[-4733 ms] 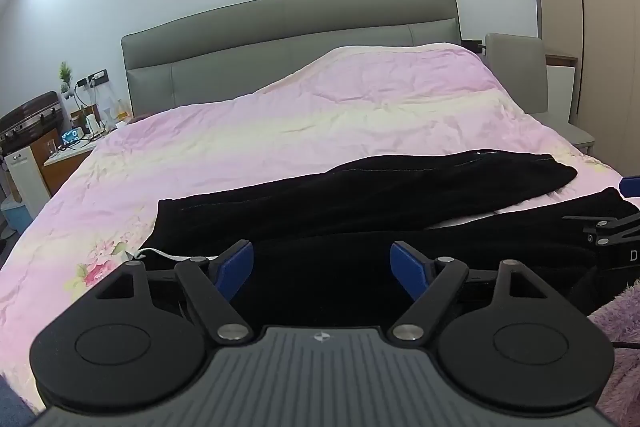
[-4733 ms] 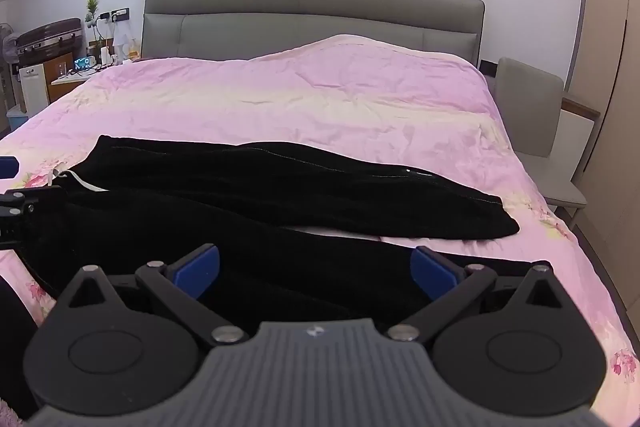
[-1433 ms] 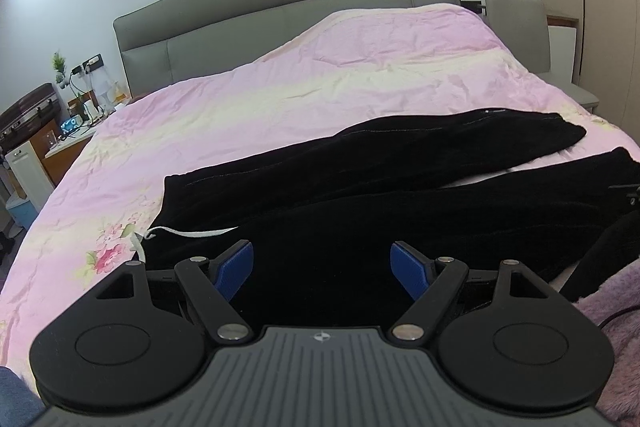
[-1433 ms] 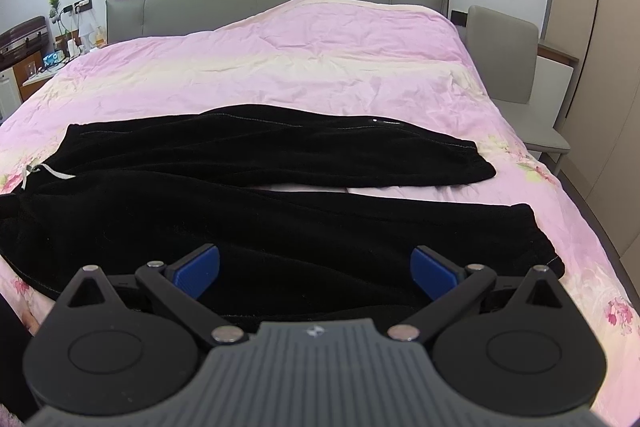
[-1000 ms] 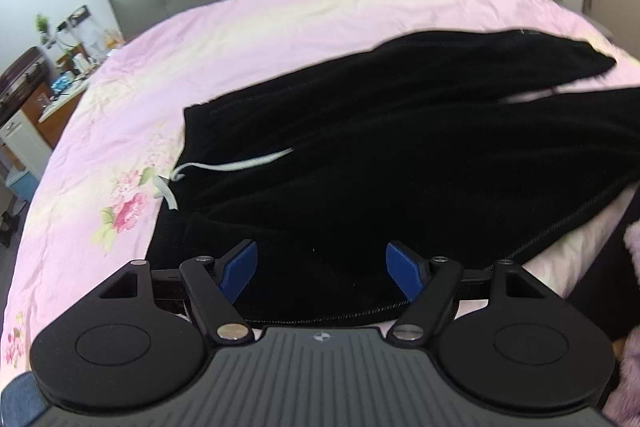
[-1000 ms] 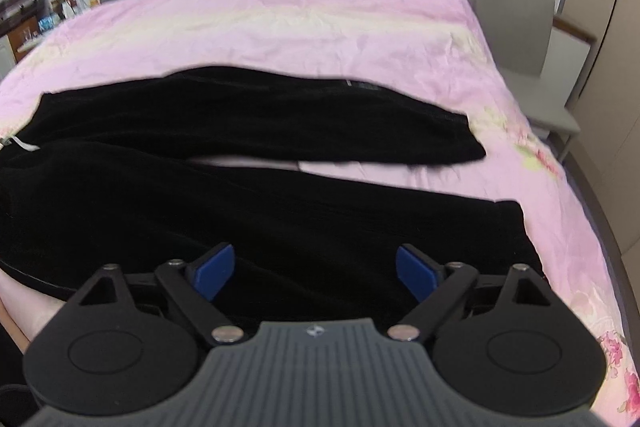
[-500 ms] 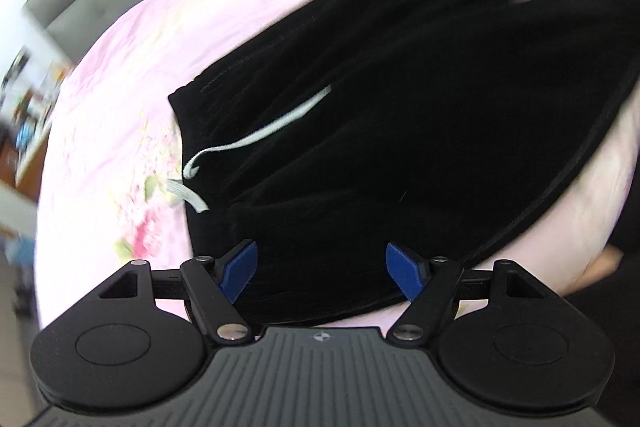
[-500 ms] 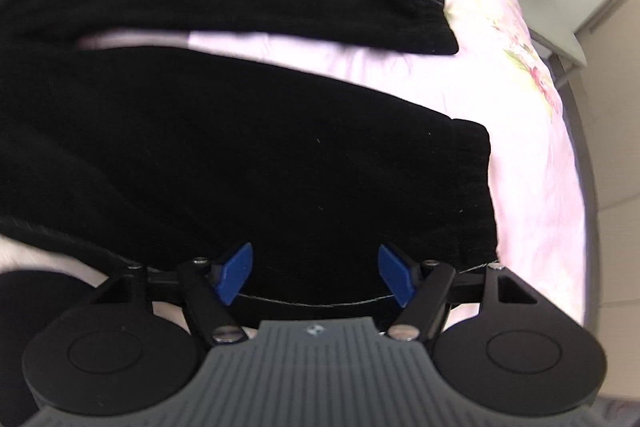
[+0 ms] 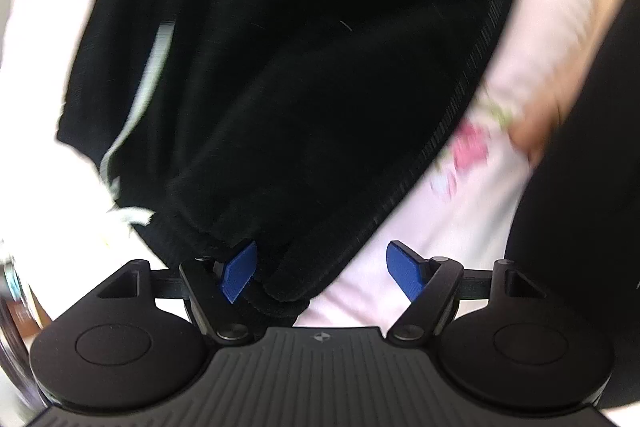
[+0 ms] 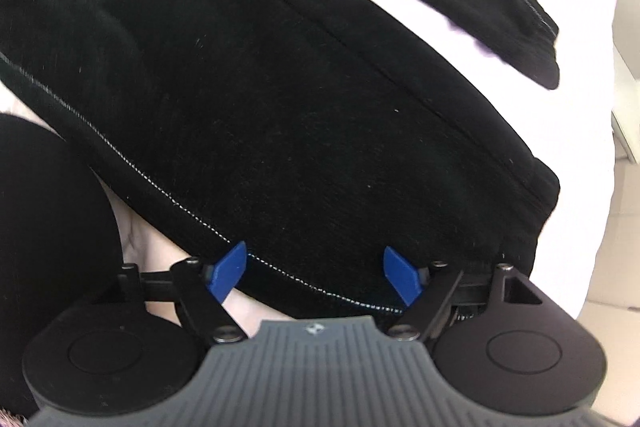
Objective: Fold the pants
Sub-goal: 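Lower both grippers onto the black pants waistband and close them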
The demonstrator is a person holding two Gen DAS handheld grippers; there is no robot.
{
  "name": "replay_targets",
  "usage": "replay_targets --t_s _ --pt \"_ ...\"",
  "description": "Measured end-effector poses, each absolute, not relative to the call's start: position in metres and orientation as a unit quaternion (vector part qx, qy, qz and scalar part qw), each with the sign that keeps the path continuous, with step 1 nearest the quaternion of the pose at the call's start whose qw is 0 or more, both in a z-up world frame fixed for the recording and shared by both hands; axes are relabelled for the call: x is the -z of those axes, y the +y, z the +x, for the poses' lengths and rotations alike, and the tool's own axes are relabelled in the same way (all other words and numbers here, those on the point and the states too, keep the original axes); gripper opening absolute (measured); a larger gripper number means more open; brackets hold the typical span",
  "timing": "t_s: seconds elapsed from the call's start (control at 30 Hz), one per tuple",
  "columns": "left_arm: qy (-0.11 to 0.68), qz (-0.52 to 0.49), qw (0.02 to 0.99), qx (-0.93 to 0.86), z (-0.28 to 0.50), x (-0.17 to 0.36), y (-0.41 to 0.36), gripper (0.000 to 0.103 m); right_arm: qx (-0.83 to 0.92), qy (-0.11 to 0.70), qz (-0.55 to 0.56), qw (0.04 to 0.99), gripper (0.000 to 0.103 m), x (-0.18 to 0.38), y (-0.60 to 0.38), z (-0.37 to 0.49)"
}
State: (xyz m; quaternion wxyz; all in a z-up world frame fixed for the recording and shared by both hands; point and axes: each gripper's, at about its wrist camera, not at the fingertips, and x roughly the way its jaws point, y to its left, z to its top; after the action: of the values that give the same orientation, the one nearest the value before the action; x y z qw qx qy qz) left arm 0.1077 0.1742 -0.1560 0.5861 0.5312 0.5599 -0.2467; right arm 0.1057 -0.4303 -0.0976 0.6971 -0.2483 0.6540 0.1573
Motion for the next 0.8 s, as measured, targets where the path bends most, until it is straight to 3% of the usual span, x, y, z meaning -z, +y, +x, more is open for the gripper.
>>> replay_targets --t_s 0.4,0.53,0.57,0.63,0.8 --pt "0.535 0.585 0.537 0.289 0.112 0.187 0.158 0.092 -0.193 0.638 -0.330 0.668 0.081 0.120 -0.405 0.104" --pt "0.526 0.579 0.559 0.274 0.111 0.192 0.160 0.087 -0.206 0.626 -0.336 0.673 0.075 0.120 -0.403 0.103" --pt "0.526 0.576 0.566 0.268 0.109 0.191 0.161 0.081 -0.211 0.623 -0.332 0.676 0.067 0.119 -0.402 0.100" --pt "0.525 0.568 0.578 0.260 0.105 0.186 0.161 0.069 -0.207 0.611 -0.330 0.689 0.033 0.114 -0.402 0.105" --pt "0.529 0.540 0.614 0.227 0.101 0.166 0.159 0.039 -0.214 0.605 -0.334 0.690 0.005 0.106 -0.393 0.111"
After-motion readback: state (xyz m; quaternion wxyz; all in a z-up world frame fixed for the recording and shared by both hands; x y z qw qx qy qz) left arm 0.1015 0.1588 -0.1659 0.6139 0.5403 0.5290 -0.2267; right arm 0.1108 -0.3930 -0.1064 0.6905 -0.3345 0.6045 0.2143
